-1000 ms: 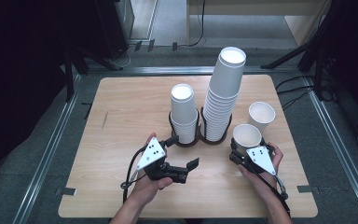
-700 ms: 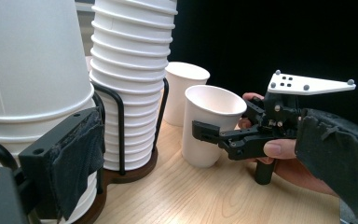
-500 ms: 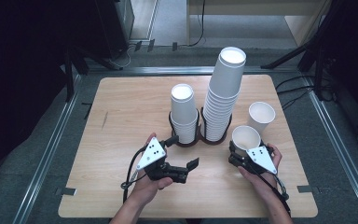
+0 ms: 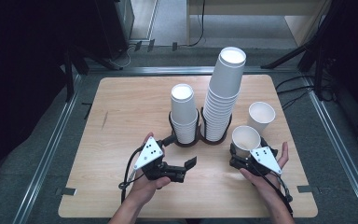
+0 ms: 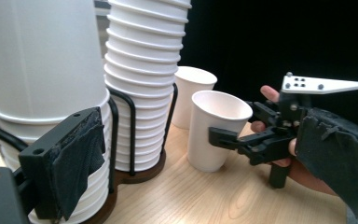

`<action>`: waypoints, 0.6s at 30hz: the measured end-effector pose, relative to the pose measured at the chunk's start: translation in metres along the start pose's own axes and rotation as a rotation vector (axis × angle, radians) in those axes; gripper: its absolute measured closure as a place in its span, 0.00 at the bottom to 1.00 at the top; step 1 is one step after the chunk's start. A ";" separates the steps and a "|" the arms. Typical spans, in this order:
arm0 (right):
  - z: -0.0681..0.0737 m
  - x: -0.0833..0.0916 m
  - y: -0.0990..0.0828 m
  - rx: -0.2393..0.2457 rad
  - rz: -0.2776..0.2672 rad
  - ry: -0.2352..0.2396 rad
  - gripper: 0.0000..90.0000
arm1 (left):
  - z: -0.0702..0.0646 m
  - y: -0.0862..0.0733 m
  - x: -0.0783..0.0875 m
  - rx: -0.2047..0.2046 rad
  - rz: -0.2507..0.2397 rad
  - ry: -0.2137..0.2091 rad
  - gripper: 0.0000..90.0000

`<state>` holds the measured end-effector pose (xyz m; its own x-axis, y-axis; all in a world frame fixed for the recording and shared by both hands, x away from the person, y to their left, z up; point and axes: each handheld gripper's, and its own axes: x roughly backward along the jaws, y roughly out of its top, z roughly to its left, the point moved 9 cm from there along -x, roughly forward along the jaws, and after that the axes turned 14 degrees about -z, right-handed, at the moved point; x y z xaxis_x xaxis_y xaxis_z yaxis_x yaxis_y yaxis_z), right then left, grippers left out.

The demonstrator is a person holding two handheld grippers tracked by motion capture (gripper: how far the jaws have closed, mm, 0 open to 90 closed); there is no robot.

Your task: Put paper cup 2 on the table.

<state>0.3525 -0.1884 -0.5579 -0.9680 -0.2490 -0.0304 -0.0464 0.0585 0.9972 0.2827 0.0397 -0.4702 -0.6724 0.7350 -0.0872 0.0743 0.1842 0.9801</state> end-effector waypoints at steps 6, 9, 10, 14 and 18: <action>-0.007 0.010 0.003 0.025 0.014 0.016 0.00 | 0.010 -0.004 0.005 0.010 0.010 0.043 0.02; -0.010 0.016 0.002 0.036 0.020 0.024 0.00 | 0.014 -0.008 0.010 0.001 0.019 0.063 0.02; -0.011 0.018 0.002 0.037 0.023 0.025 0.00 | 0.016 -0.009 0.012 0.000 0.021 0.072 0.02; -0.013 0.025 0.003 0.049 0.024 0.040 0.00 | 0.027 -0.017 0.026 0.001 0.034 0.111 0.02; -0.015 0.032 0.002 0.062 0.027 0.053 0.00 | 0.037 -0.027 0.041 -0.008 0.054 0.148 0.02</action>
<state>0.3249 -0.2110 -0.5563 -0.9547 -0.2975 0.0019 -0.0372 0.1256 0.9914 0.2800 0.0889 -0.5071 -0.7687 0.6396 -0.0080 0.1075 0.1414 0.9841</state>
